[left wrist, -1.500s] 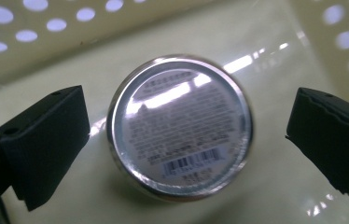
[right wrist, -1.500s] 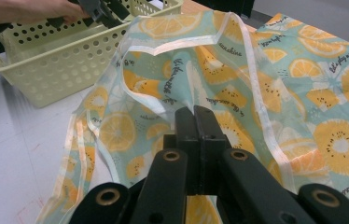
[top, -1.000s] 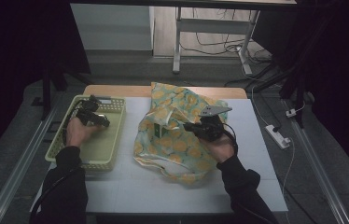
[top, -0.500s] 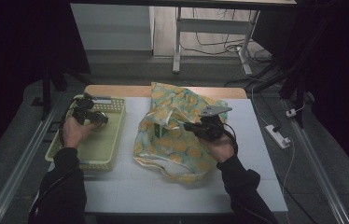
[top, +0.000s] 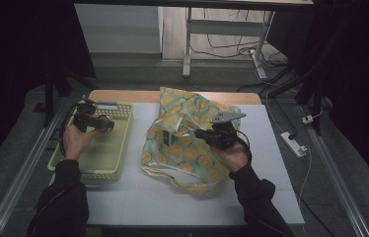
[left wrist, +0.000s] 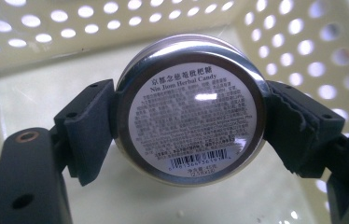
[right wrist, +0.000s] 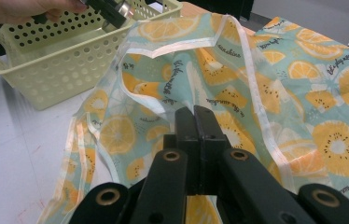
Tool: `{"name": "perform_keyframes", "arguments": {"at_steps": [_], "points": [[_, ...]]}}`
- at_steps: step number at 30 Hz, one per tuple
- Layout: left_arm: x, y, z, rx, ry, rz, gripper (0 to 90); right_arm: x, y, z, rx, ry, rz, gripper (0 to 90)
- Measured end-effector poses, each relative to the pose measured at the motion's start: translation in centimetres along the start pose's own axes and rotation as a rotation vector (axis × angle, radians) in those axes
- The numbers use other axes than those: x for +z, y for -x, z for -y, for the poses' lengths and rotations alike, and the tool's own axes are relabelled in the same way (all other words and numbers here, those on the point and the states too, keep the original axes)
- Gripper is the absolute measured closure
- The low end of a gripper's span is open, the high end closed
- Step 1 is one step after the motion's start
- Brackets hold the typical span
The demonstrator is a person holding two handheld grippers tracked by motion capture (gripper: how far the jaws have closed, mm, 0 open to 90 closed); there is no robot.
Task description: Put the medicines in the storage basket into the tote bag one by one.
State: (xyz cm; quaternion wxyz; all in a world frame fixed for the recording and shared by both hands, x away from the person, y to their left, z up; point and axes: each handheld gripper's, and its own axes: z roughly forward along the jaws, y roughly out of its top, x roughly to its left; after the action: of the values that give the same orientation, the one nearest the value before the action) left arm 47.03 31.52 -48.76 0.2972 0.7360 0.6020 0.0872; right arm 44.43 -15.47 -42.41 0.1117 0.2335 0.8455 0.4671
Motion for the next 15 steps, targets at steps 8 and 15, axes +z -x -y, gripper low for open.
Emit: {"name": "perform_keyframes", "arguments": {"at_steps": [8,15], "points": [[-2.1,1.6,0.7,0.04,0.086,0.061,21.4,-0.1,0.0,0.0,0.002,0.004,0.003,90.0],[-3.8,3.5,1.5,0.084,0.145,0.104,21.4,-0.1,0.1,-0.1,0.001,0.007,0.005,90.0]]}}
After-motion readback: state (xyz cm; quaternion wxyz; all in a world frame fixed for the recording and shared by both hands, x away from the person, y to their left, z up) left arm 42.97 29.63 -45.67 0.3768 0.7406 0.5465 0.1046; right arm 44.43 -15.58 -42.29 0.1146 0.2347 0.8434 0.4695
